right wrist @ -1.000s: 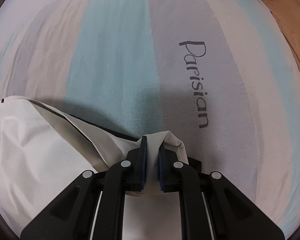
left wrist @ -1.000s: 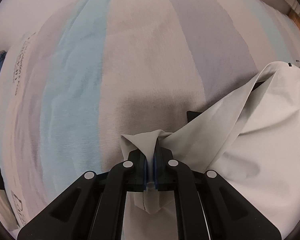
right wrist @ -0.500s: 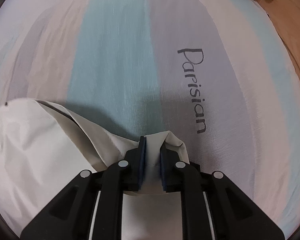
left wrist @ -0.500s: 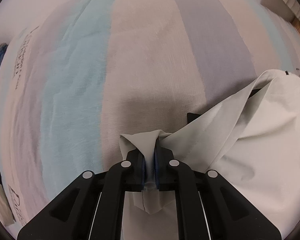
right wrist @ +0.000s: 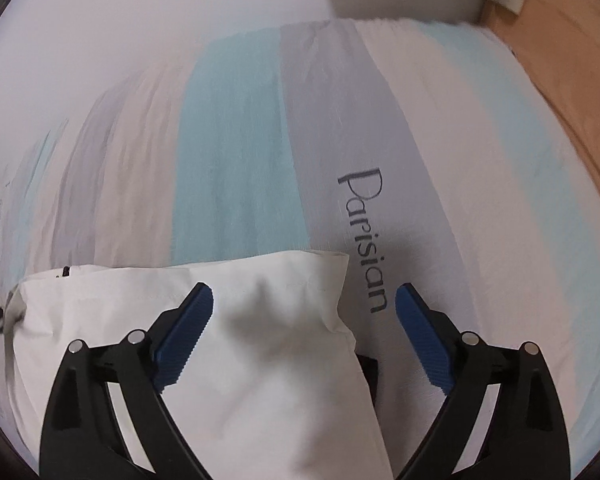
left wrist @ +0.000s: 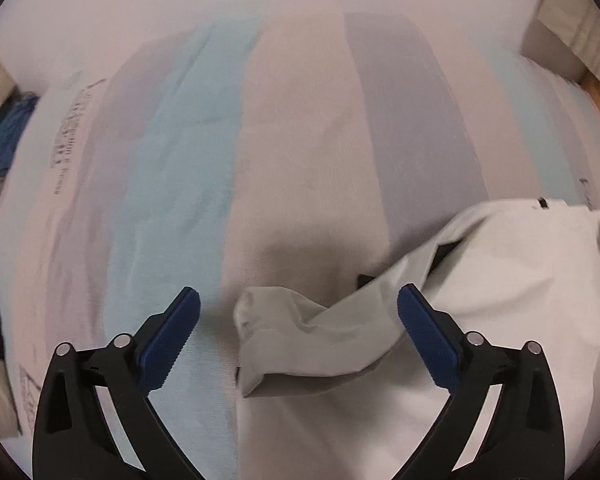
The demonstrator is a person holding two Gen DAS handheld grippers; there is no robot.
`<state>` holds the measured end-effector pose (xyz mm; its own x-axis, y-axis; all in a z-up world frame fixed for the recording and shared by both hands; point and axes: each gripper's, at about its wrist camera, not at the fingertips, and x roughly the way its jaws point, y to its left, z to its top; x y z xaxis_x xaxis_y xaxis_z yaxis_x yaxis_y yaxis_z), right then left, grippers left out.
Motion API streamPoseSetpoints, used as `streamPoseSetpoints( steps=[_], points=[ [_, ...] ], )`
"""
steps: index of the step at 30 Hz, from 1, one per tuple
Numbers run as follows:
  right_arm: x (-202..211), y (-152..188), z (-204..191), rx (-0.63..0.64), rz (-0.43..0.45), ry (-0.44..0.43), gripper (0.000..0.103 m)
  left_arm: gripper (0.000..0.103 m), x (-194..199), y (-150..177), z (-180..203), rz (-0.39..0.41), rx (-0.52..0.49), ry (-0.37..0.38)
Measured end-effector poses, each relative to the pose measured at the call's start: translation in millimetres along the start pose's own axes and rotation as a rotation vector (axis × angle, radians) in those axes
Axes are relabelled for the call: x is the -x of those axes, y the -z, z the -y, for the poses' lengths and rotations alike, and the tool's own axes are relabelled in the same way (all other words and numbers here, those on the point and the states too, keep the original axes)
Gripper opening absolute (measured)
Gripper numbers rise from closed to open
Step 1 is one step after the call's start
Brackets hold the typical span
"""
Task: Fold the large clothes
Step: 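Lower the folded hem onto the jacket and open both tools, then press and smooth the folded white jacket with both open tools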
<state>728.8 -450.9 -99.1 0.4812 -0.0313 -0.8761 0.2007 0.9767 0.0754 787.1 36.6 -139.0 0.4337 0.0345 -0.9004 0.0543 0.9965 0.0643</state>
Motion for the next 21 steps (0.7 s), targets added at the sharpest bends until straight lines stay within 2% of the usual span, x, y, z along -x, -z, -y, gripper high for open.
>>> streamPoseSetpoints(
  steps=[3,7,15,21],
  points=[
    [3.7,-0.1,-3.2,0.009,0.010,-0.009,0.092,0.097,5.7,-4.9,-8.6,0.024,0.042,-0.056],
    [12.9,4.0,-7.7,0.024,0.023,-0.015,0.092,0.097,14.8,-9.0,-9.3,0.042,0.034,-0.094],
    [40.5,12.3,-22.3,0.069,0.074,-0.020,0.094,0.097,39.1,-6.8,-4.5,0.068,0.032,-0.107],
    [64.6,33.5,-38.9,0.091,0.086,-0.043,0.094,0.097,59.4,-1.6,0.1,0.095,0.042,-0.102]
  ],
)
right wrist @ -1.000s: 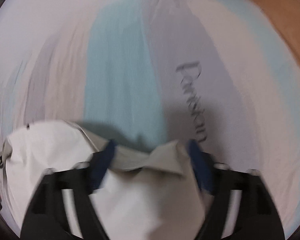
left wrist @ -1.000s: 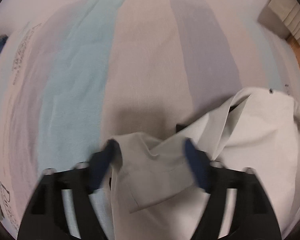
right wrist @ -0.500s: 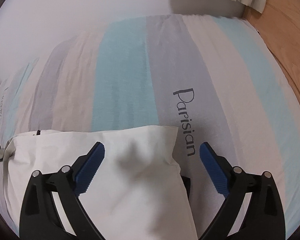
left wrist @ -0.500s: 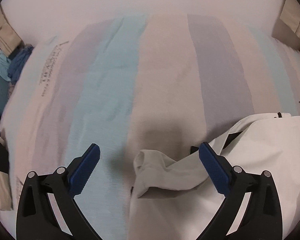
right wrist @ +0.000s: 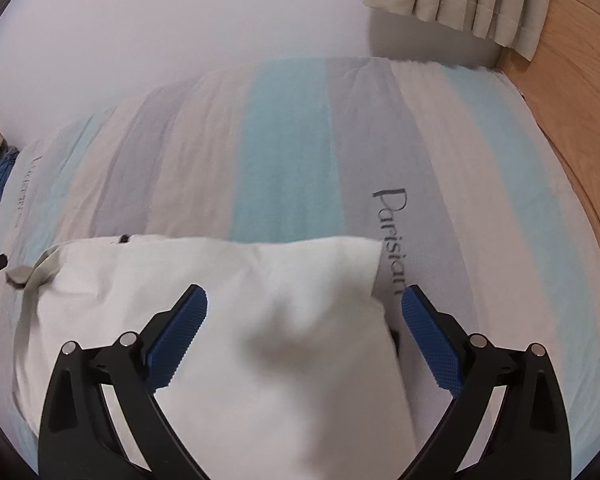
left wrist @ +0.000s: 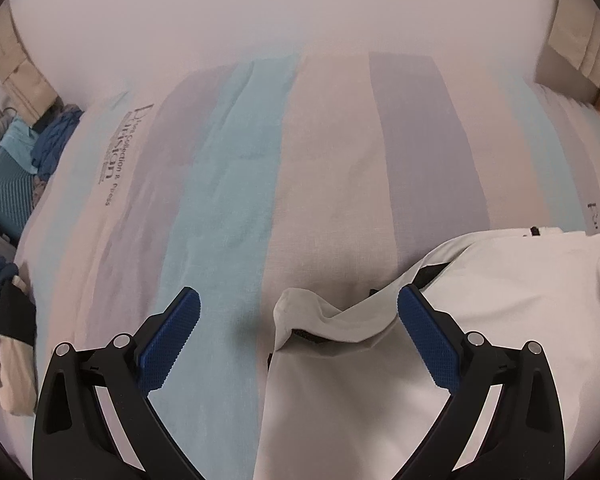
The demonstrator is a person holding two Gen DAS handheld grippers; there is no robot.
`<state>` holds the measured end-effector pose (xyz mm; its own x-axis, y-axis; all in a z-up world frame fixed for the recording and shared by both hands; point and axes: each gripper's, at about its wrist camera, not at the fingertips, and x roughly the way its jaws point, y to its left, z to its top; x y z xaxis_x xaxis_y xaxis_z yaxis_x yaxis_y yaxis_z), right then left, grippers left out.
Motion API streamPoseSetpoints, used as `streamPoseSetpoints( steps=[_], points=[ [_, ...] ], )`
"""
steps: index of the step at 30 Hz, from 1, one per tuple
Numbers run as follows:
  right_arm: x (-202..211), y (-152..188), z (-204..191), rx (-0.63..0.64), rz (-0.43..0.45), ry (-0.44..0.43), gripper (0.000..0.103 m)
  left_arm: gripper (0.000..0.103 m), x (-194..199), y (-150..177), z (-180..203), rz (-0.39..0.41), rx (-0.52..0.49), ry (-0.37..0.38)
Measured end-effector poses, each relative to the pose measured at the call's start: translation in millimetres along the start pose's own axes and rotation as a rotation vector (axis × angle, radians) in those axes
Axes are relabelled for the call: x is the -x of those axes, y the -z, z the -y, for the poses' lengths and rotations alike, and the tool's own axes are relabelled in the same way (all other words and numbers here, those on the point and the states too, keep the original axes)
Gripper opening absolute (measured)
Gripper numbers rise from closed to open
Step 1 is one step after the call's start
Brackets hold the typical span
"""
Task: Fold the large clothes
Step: 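Press and smooth the folded white jacket with both open tools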
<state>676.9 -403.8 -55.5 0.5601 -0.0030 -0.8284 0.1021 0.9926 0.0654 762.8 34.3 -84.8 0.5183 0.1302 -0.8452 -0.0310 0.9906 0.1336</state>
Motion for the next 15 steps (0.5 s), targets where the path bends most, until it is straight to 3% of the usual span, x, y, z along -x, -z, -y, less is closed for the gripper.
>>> streamPoseSetpoints(
  steps=[6,9,15],
  points=[
    [22.8,18.7,-21.0,0.013,0.002,-0.025,0.094,0.097,21.1,7.0,8.1,0.022,0.002,0.005],
    [34.5,31.8,-33.2,0.026,0.013,-0.040,0.094,0.097,35.7,21.4,25.3,0.016,-0.006,0.044],
    [25.2,59.5,-61.3,0.052,-0.035,-0.071,0.094,0.097,42.2,62.0,90.3,-0.017,-0.083,0.146]
  ],
)
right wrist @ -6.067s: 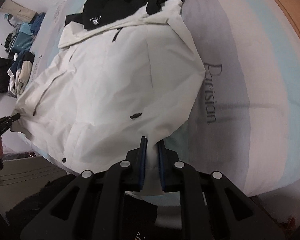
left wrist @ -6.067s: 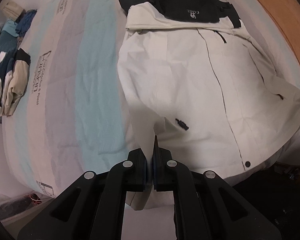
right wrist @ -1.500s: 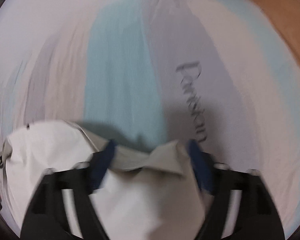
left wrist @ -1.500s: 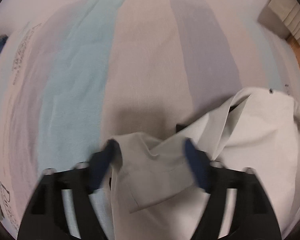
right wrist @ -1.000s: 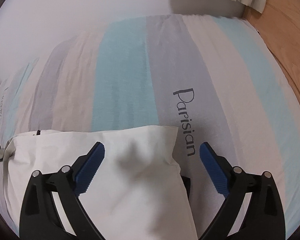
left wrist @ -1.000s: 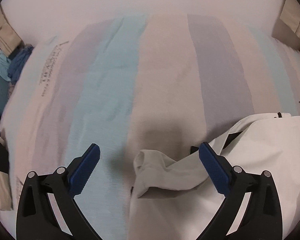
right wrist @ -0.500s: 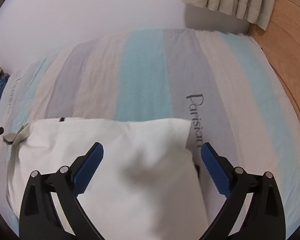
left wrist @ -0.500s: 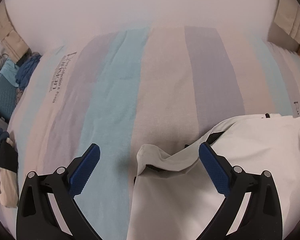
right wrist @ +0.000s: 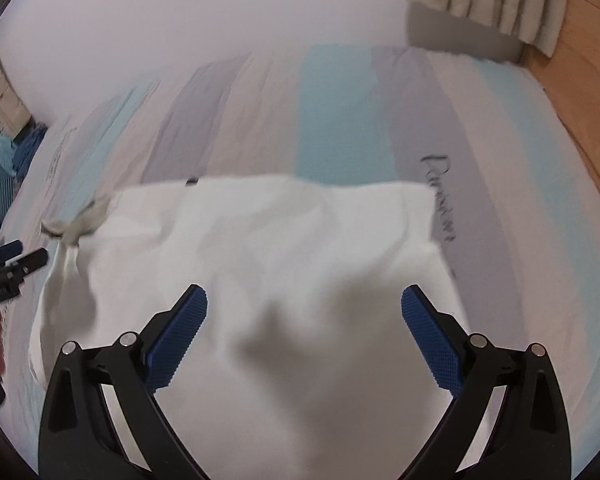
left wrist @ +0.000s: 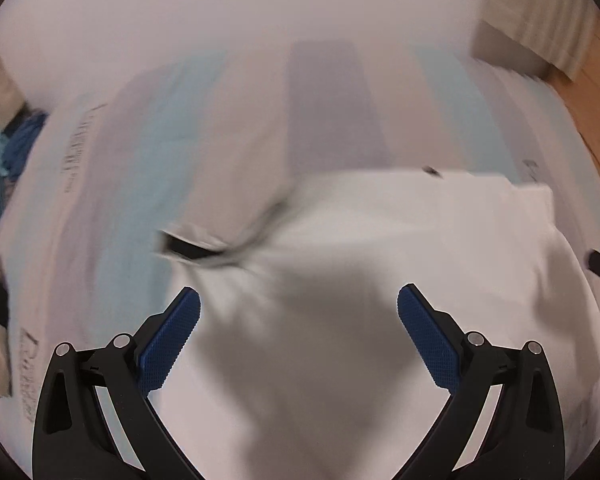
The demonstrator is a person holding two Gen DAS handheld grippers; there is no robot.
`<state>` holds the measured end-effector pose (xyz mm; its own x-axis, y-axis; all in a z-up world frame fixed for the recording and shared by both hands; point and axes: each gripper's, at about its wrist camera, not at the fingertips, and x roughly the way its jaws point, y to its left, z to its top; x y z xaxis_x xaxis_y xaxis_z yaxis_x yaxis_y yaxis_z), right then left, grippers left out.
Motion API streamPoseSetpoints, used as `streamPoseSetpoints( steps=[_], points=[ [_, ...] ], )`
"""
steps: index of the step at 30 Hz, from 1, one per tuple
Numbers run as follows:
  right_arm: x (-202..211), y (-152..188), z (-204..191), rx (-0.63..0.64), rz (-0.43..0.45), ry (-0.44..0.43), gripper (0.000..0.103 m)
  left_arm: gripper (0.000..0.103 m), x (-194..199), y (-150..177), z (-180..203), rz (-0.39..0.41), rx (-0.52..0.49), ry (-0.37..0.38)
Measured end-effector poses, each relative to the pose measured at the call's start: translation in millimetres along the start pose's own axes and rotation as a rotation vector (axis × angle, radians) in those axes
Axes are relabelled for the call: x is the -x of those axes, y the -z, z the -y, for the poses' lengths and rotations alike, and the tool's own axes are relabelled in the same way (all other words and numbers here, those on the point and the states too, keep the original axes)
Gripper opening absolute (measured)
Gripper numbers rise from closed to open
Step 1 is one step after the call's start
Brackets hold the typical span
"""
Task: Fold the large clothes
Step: 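Press and smooth the folded white jacket with both open tools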
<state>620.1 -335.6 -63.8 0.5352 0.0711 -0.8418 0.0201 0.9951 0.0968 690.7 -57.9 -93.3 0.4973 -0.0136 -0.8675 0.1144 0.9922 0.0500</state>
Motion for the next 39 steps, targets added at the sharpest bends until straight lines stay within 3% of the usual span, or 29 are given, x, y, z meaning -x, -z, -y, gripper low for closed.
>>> streamPoseSetpoints(
  steps=[5,8,16,19,22,25,32,39],
  points=[
    [-32.1,17.1,-31.8,0.052,-0.078,-0.018,0.094,0.097,-31.9,21.7,48.0,-0.061,-0.043,0.031],
    [-56.7,25.1,-47.5,0.095,-0.139,0.015,0.094,0.097,-53.9,30.2,67.8,-0.094,-0.079,0.028],
    [-114.2,43.2,-45.0,0.078,-0.283,0.059,0.096,0.098,-108.3,48.8,73.1,-0.204,-0.116,0.009],
    [-100.8,41.9,-45.2,0.071,-0.252,0.067,0.095,0.097,-94.1,50.2,70.9,-0.181,-0.089,0.019],
    [-57.7,46.4,-45.2,0.083,-0.144,0.048,0.095,0.097,-69.6,60.2,66.4,-0.141,-0.069,0.047],
    [-29.3,60.8,-44.0,0.101,-0.109,0.033,0.095,0.097,-47.5,76.9,61.0,-0.126,-0.048,0.063],
    [13.2,118.1,-29.5,0.070,-0.143,0.039,0.095,0.097,-6.5,113.5,57.5,-0.095,-0.033,0.050],
    [14.7,141.7,-23.7,0.048,-0.165,0.032,0.095,0.097,12.6,134.3,63.0,-0.069,-0.062,0.037]
  ],
)
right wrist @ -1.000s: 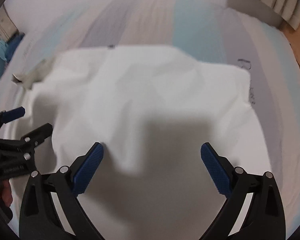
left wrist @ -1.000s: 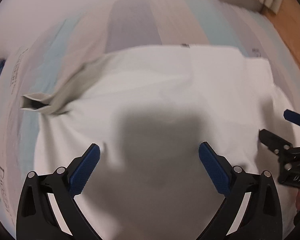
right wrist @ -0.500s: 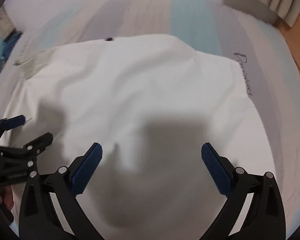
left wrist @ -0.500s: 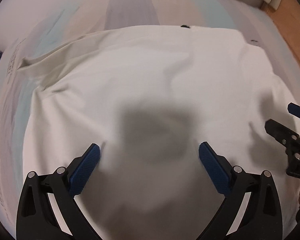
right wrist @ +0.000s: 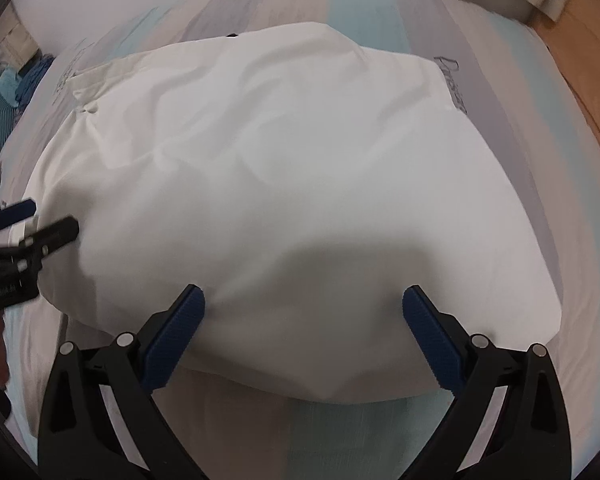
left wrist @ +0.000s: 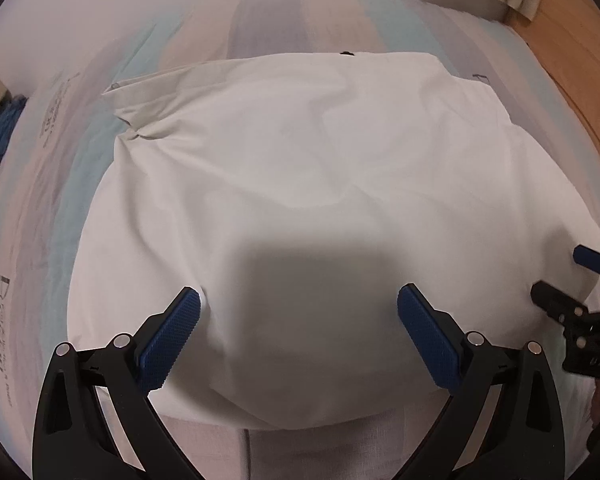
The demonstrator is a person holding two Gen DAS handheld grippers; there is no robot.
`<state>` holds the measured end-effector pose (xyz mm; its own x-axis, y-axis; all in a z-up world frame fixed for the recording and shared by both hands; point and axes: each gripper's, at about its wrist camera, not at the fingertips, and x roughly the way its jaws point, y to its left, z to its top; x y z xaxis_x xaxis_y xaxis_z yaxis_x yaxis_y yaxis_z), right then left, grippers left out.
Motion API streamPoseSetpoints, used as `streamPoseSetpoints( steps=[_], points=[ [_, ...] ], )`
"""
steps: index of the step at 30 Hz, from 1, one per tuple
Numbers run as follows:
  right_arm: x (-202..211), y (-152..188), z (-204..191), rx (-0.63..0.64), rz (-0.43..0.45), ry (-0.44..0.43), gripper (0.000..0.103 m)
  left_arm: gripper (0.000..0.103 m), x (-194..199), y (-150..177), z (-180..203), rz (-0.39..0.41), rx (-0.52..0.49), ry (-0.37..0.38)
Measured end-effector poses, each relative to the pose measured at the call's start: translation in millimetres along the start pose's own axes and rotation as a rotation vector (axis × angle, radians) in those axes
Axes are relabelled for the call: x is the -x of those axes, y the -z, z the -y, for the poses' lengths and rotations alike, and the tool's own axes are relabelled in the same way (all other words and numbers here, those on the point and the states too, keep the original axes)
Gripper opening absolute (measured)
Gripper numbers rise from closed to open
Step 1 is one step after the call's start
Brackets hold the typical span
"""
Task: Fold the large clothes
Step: 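Press and smooth the folded white jacket with both open tools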
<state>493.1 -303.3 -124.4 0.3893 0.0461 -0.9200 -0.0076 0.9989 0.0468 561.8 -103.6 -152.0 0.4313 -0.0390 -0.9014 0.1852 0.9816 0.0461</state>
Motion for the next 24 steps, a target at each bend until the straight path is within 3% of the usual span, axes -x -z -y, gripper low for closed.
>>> streamPoseSetpoints(
  steps=[9,15,20,24],
  points=[
    [-31.0,17.3,-5.5,0.030,-0.030,0.029,0.095,0.098,-51.0,22.6,7.7,-0.101,-0.008,-0.019],
    [-44.7,24.6,-8.3,0.062,-0.031,0.051,0.097,0.098,-68.0,29.4,10.8,-0.111,-0.050,-0.035],
    [-25.0,10.9,-1.0,0.052,-0.041,0.007,0.095,0.097,-55.3,19.6,2.7,-0.118,-0.046,-0.008],
    [1.3,-4.7,25.6,0.030,-0.013,-0.003,0.095,0.097,-43.8,5.9,-16.5,-0.102,-0.067,-0.027]
  ],
)
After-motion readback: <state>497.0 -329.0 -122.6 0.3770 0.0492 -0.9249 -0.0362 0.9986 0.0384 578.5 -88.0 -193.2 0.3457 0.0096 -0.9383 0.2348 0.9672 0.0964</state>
